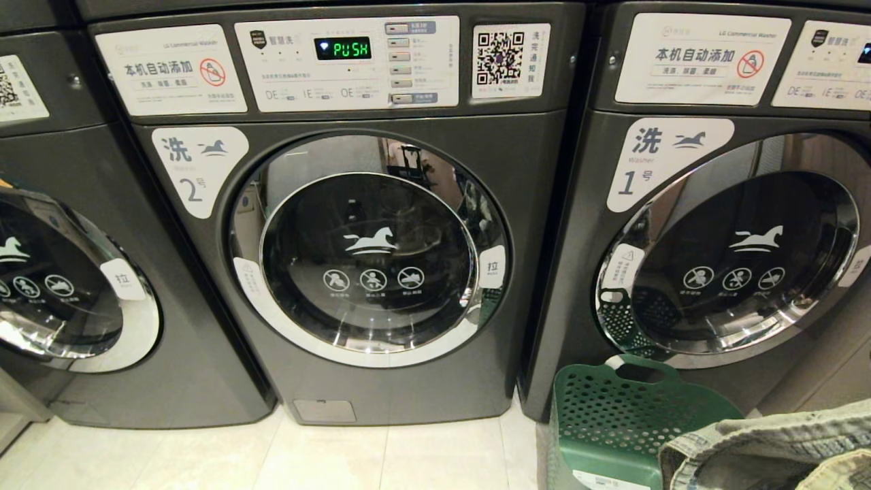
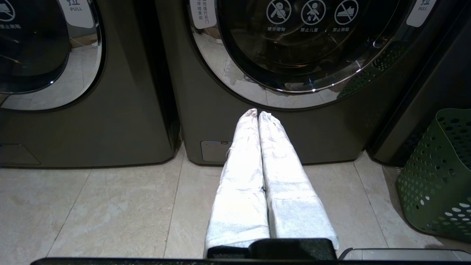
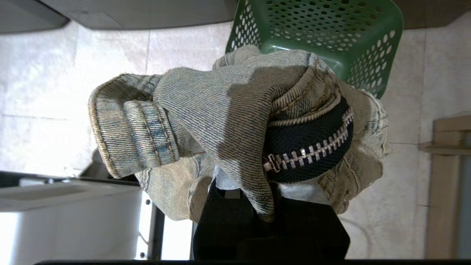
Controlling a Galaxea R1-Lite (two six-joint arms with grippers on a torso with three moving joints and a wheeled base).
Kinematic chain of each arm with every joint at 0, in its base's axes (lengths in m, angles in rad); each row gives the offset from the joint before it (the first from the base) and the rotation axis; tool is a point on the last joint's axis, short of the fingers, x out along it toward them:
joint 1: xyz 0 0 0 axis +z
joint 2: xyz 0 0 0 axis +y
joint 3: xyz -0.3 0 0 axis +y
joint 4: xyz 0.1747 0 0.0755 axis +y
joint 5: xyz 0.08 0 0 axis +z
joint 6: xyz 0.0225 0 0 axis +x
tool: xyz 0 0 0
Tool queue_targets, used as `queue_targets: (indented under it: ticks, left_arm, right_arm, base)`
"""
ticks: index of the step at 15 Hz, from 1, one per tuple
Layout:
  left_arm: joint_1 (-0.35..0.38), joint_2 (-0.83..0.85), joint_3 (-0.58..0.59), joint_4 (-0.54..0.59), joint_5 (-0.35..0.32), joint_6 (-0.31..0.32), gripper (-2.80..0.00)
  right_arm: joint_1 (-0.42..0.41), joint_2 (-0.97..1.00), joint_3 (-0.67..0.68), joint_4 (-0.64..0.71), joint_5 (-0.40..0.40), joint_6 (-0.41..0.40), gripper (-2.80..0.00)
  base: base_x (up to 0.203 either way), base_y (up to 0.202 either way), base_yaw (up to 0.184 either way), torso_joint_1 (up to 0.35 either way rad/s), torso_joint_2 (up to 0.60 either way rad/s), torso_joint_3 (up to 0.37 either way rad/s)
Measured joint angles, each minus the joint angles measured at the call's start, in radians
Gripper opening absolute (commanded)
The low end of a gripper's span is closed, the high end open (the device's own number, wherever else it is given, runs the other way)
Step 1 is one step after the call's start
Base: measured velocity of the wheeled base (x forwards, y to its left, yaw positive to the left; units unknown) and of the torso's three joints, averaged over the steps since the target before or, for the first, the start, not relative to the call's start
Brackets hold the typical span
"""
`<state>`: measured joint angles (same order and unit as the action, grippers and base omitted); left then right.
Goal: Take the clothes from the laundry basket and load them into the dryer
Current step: Put the clothes in the basket
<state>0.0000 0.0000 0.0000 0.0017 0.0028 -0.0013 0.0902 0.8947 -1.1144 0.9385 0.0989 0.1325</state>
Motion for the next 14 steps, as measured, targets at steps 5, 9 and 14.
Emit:
queue_targets:
  ticks: [5, 9, 14]
  left_arm:
    - [0.0, 0.0, 0.0, 0.0, 0.0, 0.0, -2.8]
    - [0.0, 0.0, 0.0, 0.0, 0.0, 0.0, -2.8]
    - [0.0, 0.0, 0.0, -0.001, 0.0, 0.0, -2.8]
  right_arm:
    - [0.0, 0.0, 0.017, -0.001, -0.001, -0.02, -2.8]
    - [0.0, -0.022, 0.019, -0.002, 0.008, -0.01, -2.8]
    - [0.0, -0.033, 0.042, -0.007, 0.004, -0.01, -2.8]
  base:
    - [0.0, 0.0, 0.0, 0.0, 0.0, 0.0]
    - [0.0, 0.0, 0.0, 0.018, -0.1, -0.079]
    - [0.0, 0.0, 0.0, 0.101, -0.37, -0.31]
